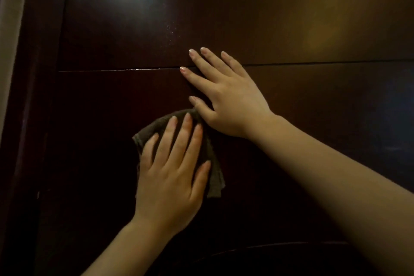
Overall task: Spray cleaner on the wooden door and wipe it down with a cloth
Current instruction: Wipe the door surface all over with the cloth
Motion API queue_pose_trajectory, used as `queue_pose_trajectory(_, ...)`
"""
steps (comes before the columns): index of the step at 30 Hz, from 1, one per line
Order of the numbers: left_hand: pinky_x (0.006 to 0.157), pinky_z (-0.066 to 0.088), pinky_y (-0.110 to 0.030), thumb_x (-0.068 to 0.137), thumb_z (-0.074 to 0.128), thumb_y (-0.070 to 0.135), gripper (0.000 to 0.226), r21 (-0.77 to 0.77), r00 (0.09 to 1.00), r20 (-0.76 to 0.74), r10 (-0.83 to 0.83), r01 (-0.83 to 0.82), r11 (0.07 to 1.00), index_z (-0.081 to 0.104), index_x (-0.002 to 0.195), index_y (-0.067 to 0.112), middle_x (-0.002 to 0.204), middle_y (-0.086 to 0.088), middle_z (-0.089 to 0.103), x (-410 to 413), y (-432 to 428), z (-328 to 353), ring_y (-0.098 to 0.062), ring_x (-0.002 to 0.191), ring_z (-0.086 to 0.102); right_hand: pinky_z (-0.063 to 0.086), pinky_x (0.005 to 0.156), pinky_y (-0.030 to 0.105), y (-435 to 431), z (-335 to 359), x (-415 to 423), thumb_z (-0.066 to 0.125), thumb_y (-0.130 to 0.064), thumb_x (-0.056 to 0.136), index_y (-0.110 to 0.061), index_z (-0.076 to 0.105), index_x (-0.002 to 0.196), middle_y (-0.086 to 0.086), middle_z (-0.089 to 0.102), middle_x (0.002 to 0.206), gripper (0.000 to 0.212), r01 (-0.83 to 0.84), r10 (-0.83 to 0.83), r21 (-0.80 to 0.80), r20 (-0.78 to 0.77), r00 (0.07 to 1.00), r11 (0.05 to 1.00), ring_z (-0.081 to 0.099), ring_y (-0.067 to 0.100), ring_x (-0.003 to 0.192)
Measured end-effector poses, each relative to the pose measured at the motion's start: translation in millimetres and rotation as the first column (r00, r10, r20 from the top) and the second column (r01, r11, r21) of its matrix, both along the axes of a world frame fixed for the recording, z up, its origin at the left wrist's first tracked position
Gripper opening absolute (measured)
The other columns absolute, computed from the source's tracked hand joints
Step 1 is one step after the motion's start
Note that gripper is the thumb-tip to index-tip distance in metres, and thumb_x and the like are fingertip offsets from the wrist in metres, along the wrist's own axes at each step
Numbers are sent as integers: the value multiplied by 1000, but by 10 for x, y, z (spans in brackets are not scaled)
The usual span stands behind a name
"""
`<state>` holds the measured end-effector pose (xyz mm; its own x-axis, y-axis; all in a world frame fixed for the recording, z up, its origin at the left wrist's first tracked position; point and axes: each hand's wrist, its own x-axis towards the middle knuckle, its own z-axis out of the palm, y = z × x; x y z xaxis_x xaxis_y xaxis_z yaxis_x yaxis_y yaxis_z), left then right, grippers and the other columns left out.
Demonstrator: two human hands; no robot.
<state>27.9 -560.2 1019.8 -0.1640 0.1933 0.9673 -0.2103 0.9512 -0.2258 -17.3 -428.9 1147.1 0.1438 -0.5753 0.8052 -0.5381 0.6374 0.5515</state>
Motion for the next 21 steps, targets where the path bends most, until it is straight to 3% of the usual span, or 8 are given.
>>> queue_pose_trajectory(4, 110, 16, -39, 96, 21, 45, 56, -128, 999, 29, 14, -10, 992, 24, 143, 15, 150, -5, 25, 46, -150, 82, -20, 140, 19, -7, 114, 32, 55, 50, -8, 26, -44, 98, -25, 17, 149, 4, 4, 158, 55, 35, -34, 68, -11, 999, 997, -2, 20, 145)
queue_pose_trajectory(8, 106, 19, -42, 92, 30, 40, 58, -23, 999, -8, 35, -35, 999, 34, 142, 11, 149, -9, 31, 117, -304, 389, -24, 138, 24, 1, 115, 33, 247, 185, -51, 23, -51, 95, -26, 21, 148, 6, 9, 158, 59, 107, -99, 132, -59, 993, 986, 4, 22, 145)
queue_pose_trajectory(12, 108, 15, -41, 92, 29, 39, 57, 31, 999, -45, 22, -21, 999, 32, 143, 11, 150, -8, 28, 92, -262, 353, -23, 139, 20, 5, 114, 39, 584, 346, -169, 16, -61, 85, -28, 25, 147, 6, 16, 156, 70, 133, -128, 72, -75, 989, 988, 11, 21, 144)
queue_pose_trajectory(21, 106, 20, -40, 92, 31, 41, 57, -116, 1000, -21, 3, -5, 993, 37, 141, 13, 148, -7, 31, 88, -338, 331, -23, 137, 25, -1, 115, 32, 793, 418, -291, 18, -62, 87, -31, 17, 147, 1, 9, 158, 68, 97, -96, 85, -24, 995, 992, 1, 14, 144)
